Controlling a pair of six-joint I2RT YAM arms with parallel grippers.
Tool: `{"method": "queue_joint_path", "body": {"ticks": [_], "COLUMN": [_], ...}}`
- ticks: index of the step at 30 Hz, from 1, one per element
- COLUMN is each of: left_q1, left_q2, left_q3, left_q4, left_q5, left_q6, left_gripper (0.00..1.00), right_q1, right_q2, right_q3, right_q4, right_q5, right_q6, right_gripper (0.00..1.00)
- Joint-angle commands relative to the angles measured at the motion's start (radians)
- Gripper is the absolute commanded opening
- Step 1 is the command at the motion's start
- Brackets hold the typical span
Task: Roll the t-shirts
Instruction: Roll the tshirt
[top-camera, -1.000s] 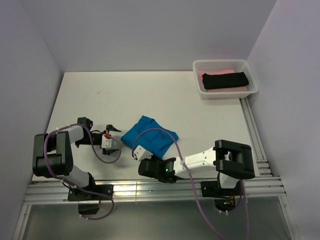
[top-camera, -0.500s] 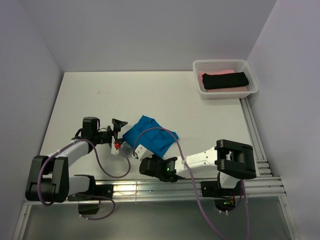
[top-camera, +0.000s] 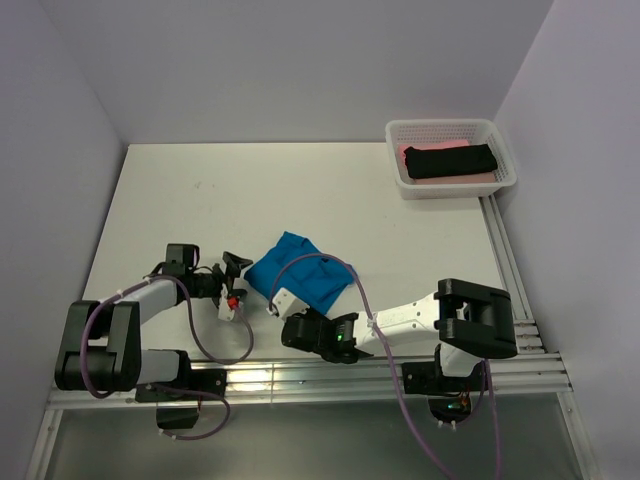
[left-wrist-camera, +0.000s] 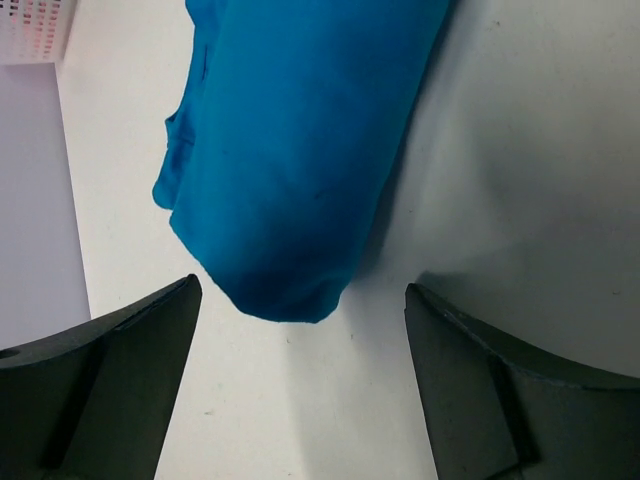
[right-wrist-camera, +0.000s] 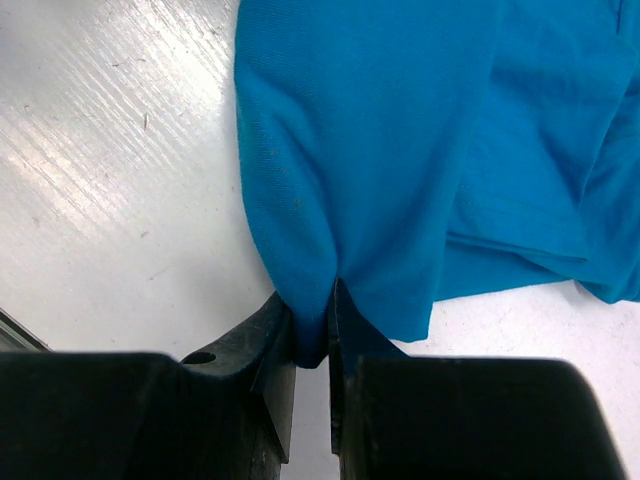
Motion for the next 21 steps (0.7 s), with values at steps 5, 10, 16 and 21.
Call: {"method": "queue_joint_path", "body": {"ticks": [5, 10, 16, 21], "left_q1": [0.004, -0.009, -0.018, -0.03], "left_q2": [0.026, 0.026, 0.054, 0.067], "left_q3": [0.019, -0.032, -0.021, -0.019], "left_q4": [-0.089, 0.013, 0.02, 0.041], "left_q5": [0.005, 0.006, 0.021, 0.028], "left_q6": [0.298, 0.306, 0.341, 0.347], "left_gripper": [0.91, 0.84, 0.82, 0.61], "right_q1": [-0.01, -0.012, -0.012, -0.013], "right_q2": [-0.035, -0.03, -0.018, -0.01], "right_q3": [-0.013, -0.012, 0.002, 0.007], "right_q4": [-0.003, -0.002, -0.006, -0.008], "right_q5": [-0.021, -0.029, -0.037, -0.043], "right_q6": [0.019, 0.015, 0.011, 0.009], "right_gripper": [0.0, 0.0, 0.0, 0.0]}}
